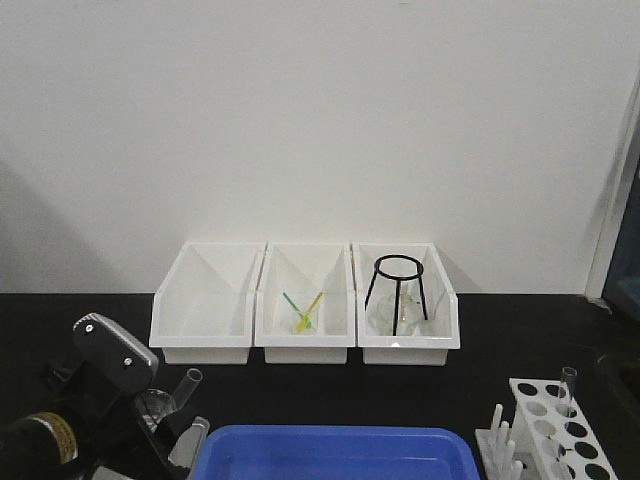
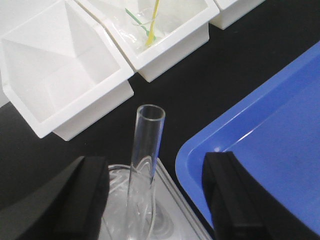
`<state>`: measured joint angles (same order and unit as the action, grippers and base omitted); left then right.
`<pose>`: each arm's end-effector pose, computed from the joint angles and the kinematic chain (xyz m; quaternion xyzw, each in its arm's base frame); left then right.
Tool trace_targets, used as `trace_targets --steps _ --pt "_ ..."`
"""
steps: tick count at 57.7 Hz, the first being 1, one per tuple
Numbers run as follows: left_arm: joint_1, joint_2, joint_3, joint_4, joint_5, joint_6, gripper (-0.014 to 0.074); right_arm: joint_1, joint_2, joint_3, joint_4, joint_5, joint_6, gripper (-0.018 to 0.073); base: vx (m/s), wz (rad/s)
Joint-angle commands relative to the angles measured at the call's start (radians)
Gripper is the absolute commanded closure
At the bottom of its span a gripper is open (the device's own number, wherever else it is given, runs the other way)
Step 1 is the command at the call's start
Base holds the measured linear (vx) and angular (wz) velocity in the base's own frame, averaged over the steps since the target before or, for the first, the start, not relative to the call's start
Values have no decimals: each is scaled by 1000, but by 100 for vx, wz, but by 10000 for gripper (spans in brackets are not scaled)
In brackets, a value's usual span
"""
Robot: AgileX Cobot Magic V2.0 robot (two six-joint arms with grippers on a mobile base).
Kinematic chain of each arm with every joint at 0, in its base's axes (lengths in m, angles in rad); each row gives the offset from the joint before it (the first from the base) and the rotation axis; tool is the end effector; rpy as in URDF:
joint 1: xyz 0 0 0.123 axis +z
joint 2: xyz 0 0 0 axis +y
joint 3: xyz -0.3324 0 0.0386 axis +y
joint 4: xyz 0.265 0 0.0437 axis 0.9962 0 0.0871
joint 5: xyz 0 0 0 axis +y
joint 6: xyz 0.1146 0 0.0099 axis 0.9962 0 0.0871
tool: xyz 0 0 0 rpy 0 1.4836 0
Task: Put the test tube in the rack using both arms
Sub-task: 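Close the left gripper and lift the test tube out of the beaker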
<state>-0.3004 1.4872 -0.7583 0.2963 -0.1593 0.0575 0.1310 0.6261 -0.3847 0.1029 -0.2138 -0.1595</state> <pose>0.3221 -0.1053 0.2595 0.2852 0.8083 -0.0070 0.5150 0.1350 0.0153 0.3347 -0.0572 0.6837 0.0187 0.7272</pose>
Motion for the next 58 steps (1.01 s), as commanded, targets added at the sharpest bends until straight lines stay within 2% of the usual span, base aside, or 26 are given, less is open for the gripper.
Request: trace_targets --steps 1,18,24,32,51,58 --pt "-8 10 -67 -5 -83 -11 85 1 2 -31 -12 -93 -12 47 0 0" --pt "-8 151 -159 -5 -90 -10 85 1 2 -31 -12 -93 -12 47 0 0" --pt "-8 176 -160 -5 -129 -6 109 1 2 -31 -12 -93 -12 47 0 0" --pt "-8 187 -160 -5 -189 -6 220 1 2 -31 -12 -93 -12 47 0 0" --pt "-8 187 -160 -5 -216 21 598 1 2 -31 -8 -92 -12 47 0 0" --pt "-8 163 -160 -5 -214 45 605 1 2 -31 -8 -92 -10 47 0 0"
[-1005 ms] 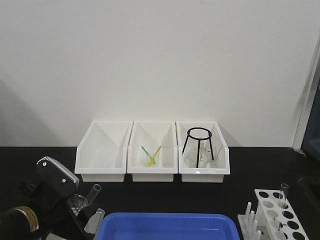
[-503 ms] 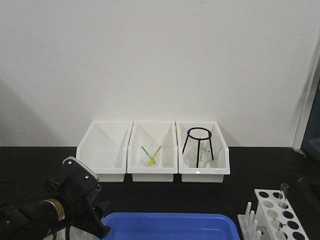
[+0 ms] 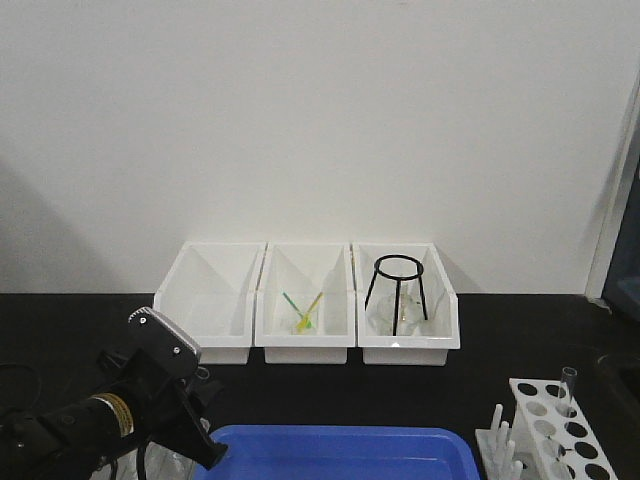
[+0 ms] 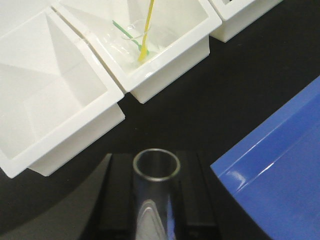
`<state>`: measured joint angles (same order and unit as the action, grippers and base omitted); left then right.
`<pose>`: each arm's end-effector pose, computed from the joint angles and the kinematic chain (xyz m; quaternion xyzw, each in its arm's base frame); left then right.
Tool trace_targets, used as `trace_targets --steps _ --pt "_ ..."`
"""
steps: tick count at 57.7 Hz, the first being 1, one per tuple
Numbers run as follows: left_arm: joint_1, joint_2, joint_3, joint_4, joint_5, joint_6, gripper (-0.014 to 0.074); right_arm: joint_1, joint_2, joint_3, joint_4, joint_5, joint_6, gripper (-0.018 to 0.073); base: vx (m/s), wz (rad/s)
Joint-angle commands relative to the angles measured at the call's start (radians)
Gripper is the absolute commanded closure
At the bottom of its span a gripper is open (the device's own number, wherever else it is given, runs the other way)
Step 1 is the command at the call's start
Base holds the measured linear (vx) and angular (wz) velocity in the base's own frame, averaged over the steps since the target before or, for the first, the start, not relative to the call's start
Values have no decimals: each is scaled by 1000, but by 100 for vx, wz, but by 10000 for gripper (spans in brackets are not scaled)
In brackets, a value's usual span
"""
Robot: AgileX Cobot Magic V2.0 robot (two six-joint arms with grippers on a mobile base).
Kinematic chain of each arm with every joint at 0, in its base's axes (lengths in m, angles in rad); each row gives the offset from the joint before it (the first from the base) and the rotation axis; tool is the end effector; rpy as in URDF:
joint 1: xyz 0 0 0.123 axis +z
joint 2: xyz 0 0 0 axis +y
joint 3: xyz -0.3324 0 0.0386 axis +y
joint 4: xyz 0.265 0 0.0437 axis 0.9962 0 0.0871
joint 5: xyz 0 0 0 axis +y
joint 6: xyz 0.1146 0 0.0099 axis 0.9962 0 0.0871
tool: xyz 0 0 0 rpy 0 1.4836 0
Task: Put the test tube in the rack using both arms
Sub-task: 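Close the left gripper and lift the test tube out of the beaker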
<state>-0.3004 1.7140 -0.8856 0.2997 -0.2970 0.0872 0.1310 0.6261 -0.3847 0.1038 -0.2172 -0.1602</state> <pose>0.3790 -0.1278 0.2301 0.3023 0.7926 -0.0171 0.5292 0.1350 0.0152 0.3351 -0.0568 0.6825 0.0186 0.7284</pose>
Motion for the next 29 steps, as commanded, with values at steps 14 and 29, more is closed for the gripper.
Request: trace_targets --steps 14,29 --pt "-8 -272 -35 -9 -59 -4 605 1 2 -31 -9 -88 5 47 0 0" --pt "-71 -489 -172 -8 225 -224 605 1 2 -35 -83 -86 160 47 0 0"
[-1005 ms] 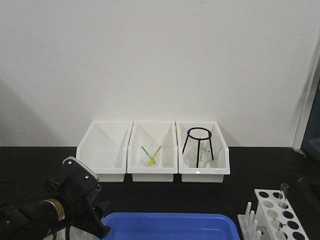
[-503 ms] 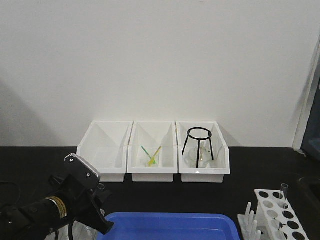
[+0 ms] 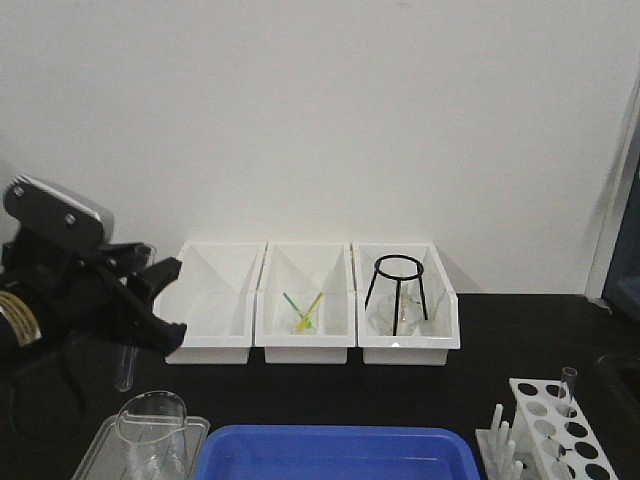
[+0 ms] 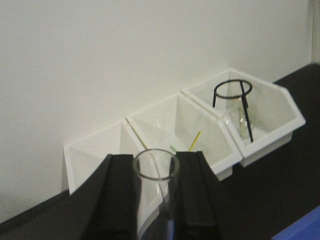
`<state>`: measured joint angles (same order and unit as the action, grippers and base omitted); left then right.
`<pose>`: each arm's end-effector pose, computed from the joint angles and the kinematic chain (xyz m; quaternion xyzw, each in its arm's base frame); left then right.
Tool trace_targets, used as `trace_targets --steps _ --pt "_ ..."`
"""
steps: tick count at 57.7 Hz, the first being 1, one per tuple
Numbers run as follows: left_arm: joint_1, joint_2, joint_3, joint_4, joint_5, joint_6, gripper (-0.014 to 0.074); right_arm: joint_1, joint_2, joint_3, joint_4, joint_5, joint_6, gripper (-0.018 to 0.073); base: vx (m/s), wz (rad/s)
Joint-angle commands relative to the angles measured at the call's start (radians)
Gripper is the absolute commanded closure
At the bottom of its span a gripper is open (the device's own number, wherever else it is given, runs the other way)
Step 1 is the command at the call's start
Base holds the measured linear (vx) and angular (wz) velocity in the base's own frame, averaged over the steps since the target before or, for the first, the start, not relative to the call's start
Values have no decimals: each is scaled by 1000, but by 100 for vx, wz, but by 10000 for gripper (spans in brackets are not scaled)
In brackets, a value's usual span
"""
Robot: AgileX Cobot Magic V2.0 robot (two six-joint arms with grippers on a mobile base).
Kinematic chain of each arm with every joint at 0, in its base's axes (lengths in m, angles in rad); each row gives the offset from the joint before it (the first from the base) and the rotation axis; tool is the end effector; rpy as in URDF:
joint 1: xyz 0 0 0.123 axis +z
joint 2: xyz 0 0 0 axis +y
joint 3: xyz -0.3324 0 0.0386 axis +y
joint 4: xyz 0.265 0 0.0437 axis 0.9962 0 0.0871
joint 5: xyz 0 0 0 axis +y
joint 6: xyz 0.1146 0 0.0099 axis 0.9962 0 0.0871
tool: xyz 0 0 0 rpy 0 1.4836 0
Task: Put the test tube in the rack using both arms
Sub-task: 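Close the left gripper and lift the test tube out of the beaker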
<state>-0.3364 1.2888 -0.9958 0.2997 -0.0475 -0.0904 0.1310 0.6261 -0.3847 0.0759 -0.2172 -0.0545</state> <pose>0.3057 -0.1086 0.3998 0.2095 0.7321 -0.0466 0.6465 0.1349 0.0159 0.3352 -0.0322 0.6840 0.0493 0.7271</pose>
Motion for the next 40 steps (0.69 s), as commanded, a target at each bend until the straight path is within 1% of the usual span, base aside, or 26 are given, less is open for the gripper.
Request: trace_targets --steps 1,4,9,10,13,17,22,25,27,29,33,37,40 --pt "-50 -71 -69 -8 -25 -48 605 1 2 -35 -76 -86 82 47 0 0" --pt "-96 -75 -86 -8 -22 -60 605 1 6 -35 -129 -87 145 47 0 0" --pt "-176 -69 -103 -8 -21 -84 605 1 17 -35 -264 -99 283 47 0 0" --pt "-204 -67 -107 -8 -21 -90 605 1 22 -35 -314 -108 328 47 0 0" --pt "-252 -58 -107 -8 -38 -98 605 1 35 -35 -412 -133 411 47 0 0" --pt "-320 -43 -107 -8 -60 -98 605 1 57 -35 -568 -190 546 47 0 0" --pt "-380 -23 -107 -8 -92 -98 605 1 94 -35 -777 -293 755 47 0 0" --pt "-411 -9 -107 -8 -104 -98 605 1 121 -35 -899 -365 862 50 0 0" --pt "-430 -3 -107 -8 -112 -103 605 2 137 -35 -950 -407 942 55 0 0" --pt "-445 4 -107 -8 -123 -113 605 7 151 -35 -1010 -440 996 61 0 0" --pt "-471 22 -107 -8 -146 -132 605 49 180 -35 -1071 -459 1048 78 0 0" --pt "-490 34 -107 -8 -161 -142 605 104 201 -35 -1107 -439 1044 95 0 0" --pt "-503 43 -107 -8 -170 -150 605 146 215 -35 -1114 -420 1042 99 0 0"
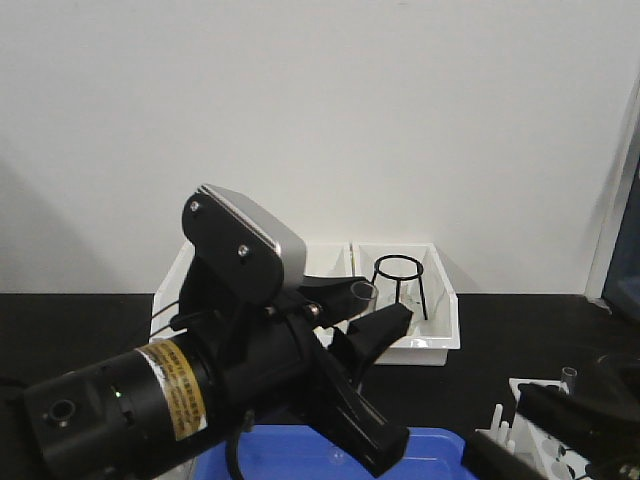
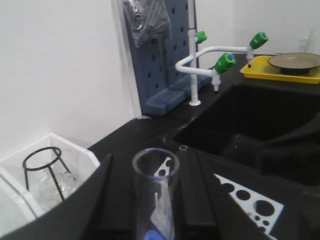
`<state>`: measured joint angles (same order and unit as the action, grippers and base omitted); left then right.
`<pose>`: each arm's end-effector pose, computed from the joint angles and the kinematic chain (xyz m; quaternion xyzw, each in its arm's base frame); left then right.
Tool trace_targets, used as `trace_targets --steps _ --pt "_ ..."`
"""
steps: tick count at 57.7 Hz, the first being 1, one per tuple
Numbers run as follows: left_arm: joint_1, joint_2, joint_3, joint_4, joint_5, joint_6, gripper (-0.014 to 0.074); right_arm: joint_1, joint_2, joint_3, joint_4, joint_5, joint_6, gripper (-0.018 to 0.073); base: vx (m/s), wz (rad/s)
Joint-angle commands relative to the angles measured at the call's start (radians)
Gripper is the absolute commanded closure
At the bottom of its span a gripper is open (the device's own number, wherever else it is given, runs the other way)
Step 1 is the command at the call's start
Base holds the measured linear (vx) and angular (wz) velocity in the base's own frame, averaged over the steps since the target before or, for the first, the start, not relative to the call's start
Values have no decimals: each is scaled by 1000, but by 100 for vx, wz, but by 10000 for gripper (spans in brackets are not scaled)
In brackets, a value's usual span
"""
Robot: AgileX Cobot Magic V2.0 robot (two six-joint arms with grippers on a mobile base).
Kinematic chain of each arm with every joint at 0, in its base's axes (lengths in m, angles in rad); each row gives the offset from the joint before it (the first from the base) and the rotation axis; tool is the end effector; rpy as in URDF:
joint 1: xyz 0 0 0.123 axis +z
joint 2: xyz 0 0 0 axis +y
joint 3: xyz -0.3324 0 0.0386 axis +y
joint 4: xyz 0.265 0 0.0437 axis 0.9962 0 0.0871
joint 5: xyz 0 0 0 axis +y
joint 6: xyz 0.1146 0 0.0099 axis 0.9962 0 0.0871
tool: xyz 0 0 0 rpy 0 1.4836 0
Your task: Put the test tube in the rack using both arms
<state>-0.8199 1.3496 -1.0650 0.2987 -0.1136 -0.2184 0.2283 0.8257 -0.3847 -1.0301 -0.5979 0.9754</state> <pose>0.2332 -0.2554 0.4130 0.3305 0.6596 -0.2560 0.6246 0.1453 0.0907 0.3182 -0.2413 0.6701 0.2645 0.6502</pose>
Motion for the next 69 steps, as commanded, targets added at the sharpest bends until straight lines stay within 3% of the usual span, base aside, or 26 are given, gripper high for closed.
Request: trace_targets --steps 1,8,17,34,50,61,69 --pt "-23 -16 -38 -8 -106 -22 605 58 18 -35 -8 -36 12 99 0 0" --pt "-49 -2 -38 -8 -113 -23 605 115 48 -35 -7 -16 3 99 0 0" --pt "-92 13 -38 -6 -128 -73 605 113 74 -35 22 -32 -19 99 0 0" --pt "-166 64 -38 -7 -127 -83 605 113 75 -35 30 -47 -21 99 0 0" --pt "-175 81 -38 -7 -123 -137 603 113 75 -35 30 -47 -21 111 0 0" --pt "-175 92 -38 -7 -126 -146 603 113 75 -35 30 -48 -21 200 0 0" --pt "-175 92 -38 -7 -128 -146 603 113 75 -35 30 -48 -21 356 0 0"
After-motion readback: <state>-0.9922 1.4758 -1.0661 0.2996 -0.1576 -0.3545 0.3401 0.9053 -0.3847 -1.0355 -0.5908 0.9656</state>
